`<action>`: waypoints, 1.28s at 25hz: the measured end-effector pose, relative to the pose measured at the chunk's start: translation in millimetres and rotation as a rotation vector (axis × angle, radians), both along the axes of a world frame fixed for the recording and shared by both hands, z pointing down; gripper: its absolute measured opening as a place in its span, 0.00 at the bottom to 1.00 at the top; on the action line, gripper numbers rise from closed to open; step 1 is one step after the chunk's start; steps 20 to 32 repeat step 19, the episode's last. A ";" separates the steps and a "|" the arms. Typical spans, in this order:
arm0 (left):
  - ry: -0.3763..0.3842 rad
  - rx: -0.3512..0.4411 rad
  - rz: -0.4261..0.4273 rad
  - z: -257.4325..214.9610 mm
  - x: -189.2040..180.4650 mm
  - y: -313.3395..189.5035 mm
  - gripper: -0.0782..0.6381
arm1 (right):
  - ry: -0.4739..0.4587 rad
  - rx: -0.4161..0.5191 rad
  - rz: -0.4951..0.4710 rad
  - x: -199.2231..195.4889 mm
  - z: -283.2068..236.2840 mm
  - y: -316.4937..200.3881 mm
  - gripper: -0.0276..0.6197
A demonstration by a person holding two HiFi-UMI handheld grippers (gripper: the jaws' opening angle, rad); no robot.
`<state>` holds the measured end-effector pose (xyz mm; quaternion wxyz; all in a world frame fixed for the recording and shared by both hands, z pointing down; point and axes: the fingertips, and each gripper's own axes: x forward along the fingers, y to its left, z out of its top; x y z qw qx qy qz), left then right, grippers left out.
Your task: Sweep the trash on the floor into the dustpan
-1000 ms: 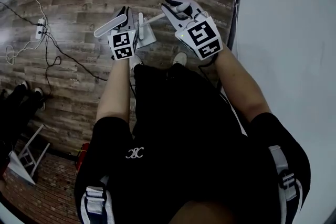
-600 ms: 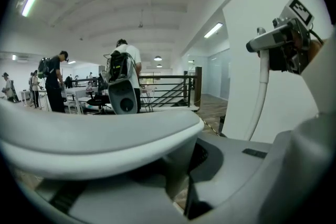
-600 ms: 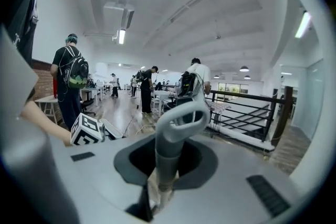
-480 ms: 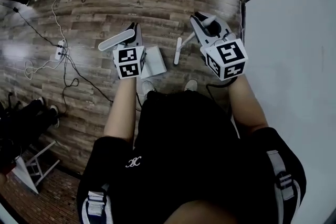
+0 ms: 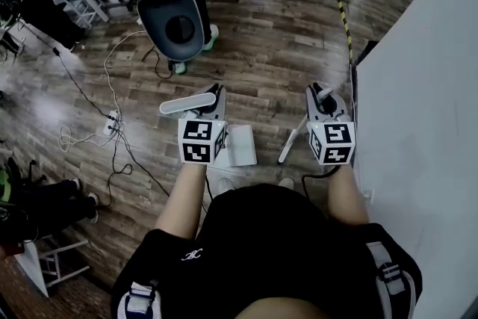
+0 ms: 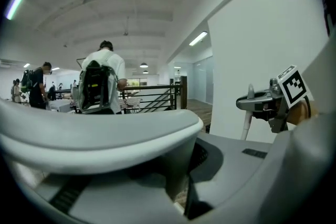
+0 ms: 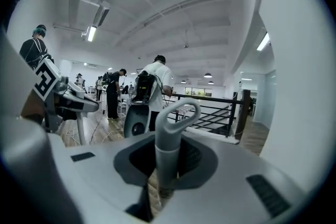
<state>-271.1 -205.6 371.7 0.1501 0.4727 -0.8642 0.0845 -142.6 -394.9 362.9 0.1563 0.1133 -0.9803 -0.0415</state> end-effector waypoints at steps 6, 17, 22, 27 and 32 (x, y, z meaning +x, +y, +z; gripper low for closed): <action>-0.010 -0.015 0.085 -8.9 27.0 -23.7 0.16 | -0.017 -0.023 0.067 31.2 2.6 -21.6 0.14; -0.011 -0.021 0.123 -14.9 47.8 -63.8 0.16 | -0.071 -0.067 0.036 49.3 -10.9 -33.2 0.14; -0.010 -0.017 0.122 -18.5 47.6 -71.8 0.16 | -0.077 -0.065 0.018 47.2 -17.2 -35.6 0.14; -0.010 -0.017 0.122 -18.5 47.6 -71.8 0.16 | -0.077 -0.065 0.018 47.2 -17.2 -35.6 0.14; -0.010 -0.017 0.122 -18.5 47.6 -71.8 0.16 | -0.077 -0.065 0.018 47.2 -17.2 -35.6 0.14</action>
